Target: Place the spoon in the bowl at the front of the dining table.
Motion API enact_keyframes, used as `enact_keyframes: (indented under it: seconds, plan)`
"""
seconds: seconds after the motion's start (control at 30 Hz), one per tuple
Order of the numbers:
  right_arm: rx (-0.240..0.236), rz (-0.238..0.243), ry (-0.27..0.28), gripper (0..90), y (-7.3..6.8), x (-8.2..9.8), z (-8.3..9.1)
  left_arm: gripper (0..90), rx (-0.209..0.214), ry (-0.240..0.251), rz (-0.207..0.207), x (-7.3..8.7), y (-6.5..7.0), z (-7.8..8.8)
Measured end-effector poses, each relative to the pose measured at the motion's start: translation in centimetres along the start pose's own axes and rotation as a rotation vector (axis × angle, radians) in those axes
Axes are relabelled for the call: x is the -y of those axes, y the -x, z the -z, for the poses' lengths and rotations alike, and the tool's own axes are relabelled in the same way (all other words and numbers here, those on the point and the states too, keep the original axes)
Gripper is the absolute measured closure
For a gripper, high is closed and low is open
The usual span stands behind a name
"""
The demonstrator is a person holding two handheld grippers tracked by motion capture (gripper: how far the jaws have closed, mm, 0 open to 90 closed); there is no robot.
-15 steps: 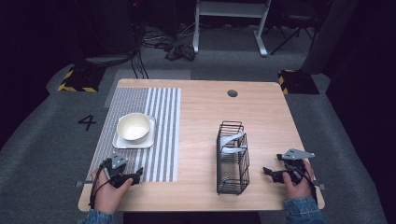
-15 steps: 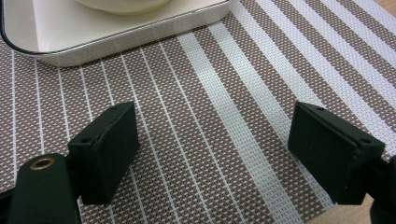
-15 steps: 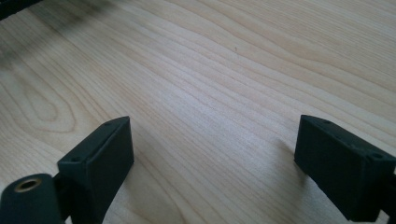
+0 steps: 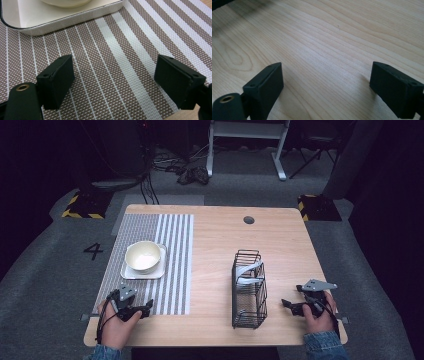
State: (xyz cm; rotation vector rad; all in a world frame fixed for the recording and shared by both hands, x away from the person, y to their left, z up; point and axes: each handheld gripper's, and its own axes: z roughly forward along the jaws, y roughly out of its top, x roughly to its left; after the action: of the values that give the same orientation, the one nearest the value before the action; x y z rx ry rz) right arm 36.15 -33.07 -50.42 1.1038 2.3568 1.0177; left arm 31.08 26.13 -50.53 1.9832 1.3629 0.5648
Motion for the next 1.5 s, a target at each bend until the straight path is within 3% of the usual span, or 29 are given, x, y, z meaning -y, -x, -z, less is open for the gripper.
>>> enact_keyframes:
  seconds: [0.37,0.43,0.63,0.7,0.9,0.93,0.97,1.0,1.03,1.13,1.3,1.5]
  plan:
    - [-0.001,0.001,0.0,11.6,0.0,0.0,0.0,16.6,-0.011,0.004,0.002,0.0,0.1,0.0]
    - [-0.002,0.002,0.0,11.6,0.0,0.0,0.0,21.2,-0.008,0.005,0.004,-0.1,0.3,0.1]
    - [-0.002,0.002,0.0,11.6,0.0,0.0,0.0,21.2,0.006,0.028,-0.01,-0.8,0.7,0.8]
    - [-0.002,0.002,0.0,11.6,0.0,0.0,0.0,21.3,0.021,0.054,0.003,-1.2,1.0,1.4]
    - [-0.002,0.002,0.0,11.6,0.0,0.0,0.0,23.6,0.009,0.134,-0.004,-2.2,1.7,3.1]
    - [-0.002,0.002,0.0,11.6,0.0,0.0,0.0,23.7,0.006,0.176,-0.012,-2.5,2.1,3.6]
    - [-0.002,0.002,0.0,11.6,0.0,0.0,0.0,23.7,0.006,0.176,-0.012,-2.5,2.1,3.6]
    - [-0.002,0.002,0.0,11.6,0.0,0.0,0.0,23.7,0.008,0.216,-0.007,-2.8,2.3,4.2]
    - [-0.002,0.002,0.0,11.6,0.0,0.0,0.0,23.7,0.008,0.216,-0.007,-2.8,2.3,4.2]
    - [-0.002,0.002,0.0,11.6,0.0,0.0,0.0,23.4,0.02,0.277,0.004,-3.4,2.6,5.3]
    - [-0.002,0.002,0.0,11.6,0.0,0.0,0.0,23.0,0.033,0.312,0.007,-3.8,2.9,6.2]
    - [-0.002,0.002,0.0,11.6,0.0,0.0,0.0,22.8,0.049,0.317,-0.008,-4.2,3.3,6.7]
